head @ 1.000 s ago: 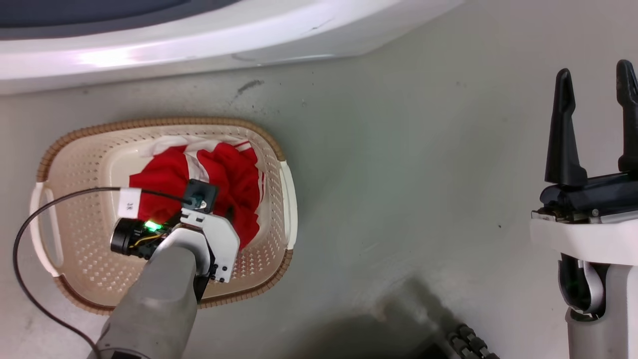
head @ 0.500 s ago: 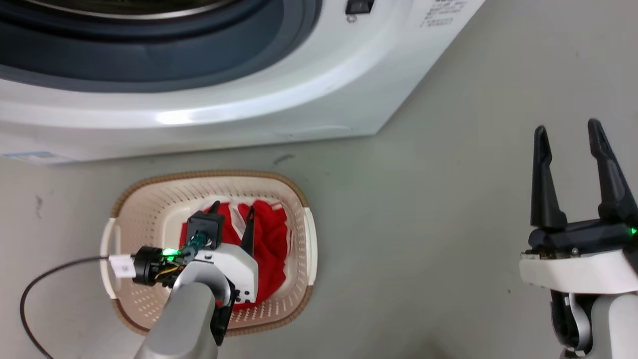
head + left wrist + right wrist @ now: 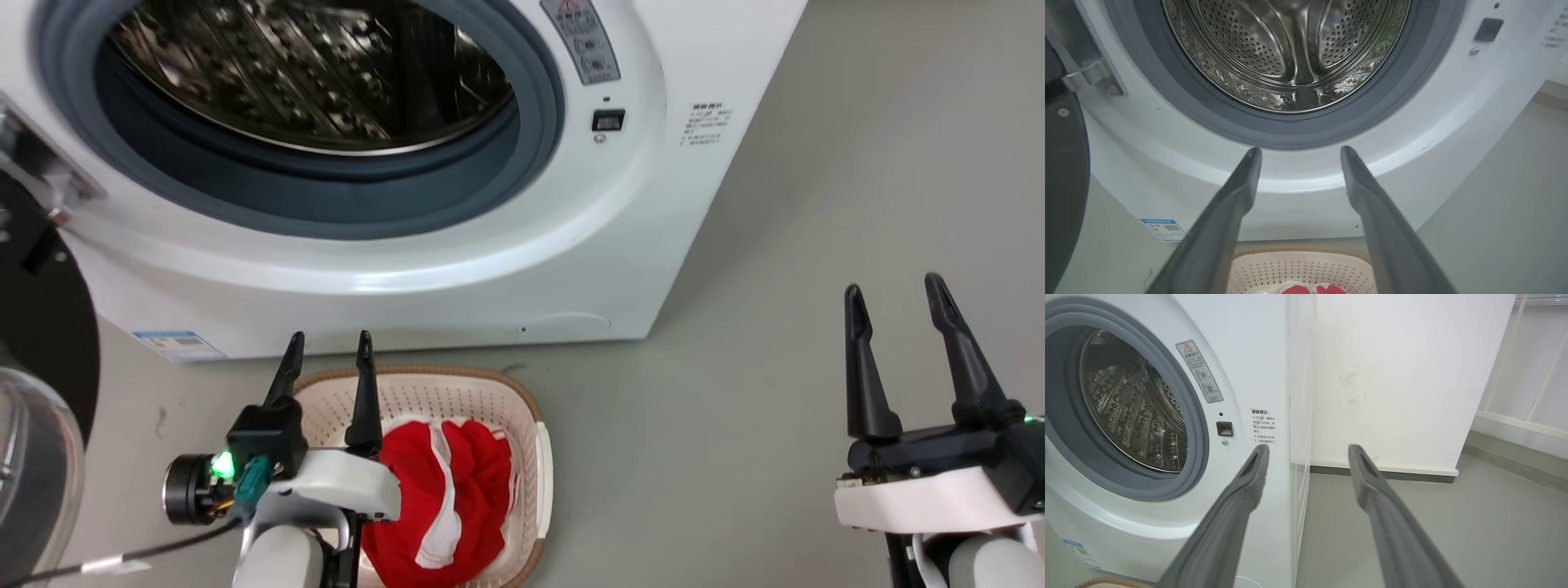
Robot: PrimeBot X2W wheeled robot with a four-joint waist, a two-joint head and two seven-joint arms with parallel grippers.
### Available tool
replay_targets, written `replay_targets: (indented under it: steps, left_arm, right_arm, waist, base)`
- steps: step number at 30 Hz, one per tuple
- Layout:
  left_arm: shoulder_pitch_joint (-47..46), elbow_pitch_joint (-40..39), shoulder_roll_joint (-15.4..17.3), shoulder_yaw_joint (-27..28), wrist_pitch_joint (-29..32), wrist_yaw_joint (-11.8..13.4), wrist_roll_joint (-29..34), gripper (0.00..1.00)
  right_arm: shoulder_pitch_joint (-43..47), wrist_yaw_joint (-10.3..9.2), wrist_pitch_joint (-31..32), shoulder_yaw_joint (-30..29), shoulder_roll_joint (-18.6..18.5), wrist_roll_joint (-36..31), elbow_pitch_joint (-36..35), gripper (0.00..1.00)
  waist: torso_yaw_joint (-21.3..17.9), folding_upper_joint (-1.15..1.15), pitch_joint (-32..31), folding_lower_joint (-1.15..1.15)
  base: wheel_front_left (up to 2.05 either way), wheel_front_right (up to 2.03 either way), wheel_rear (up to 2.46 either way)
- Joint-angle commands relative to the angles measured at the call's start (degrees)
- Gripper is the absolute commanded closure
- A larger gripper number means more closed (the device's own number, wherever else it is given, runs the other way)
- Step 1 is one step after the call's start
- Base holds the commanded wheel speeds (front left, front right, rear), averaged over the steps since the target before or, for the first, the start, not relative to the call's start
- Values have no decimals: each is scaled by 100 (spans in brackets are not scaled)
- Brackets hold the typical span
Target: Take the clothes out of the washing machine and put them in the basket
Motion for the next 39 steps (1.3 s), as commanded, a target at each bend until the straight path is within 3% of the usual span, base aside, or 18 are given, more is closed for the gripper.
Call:
replay_targets:
  steps: [1, 15, 39]
  left_arm:
    - [145, -190, -38, 76, -12, 16, 37, 0]
    - [1224, -1557, -222, 468, -12, 118, 207, 0]
    - [1778, -1745, -229, 524, -13, 275, 257, 0]
  right_arm:
    - [103, -6, -9, -11, 4, 14, 11, 0]
    - [720, -6, -9, 71, 4, 58, -10, 0]
    - [1114, -6, -9, 22, 5, 214, 78, 0]
  waist:
    - [87, 0, -272, 1]
    - [214, 0, -1173, 1]
    - [103, 0, -1601, 1]
  base:
    - [0, 0, 0]
    - [0, 0, 0]
    - [0, 0, 0]
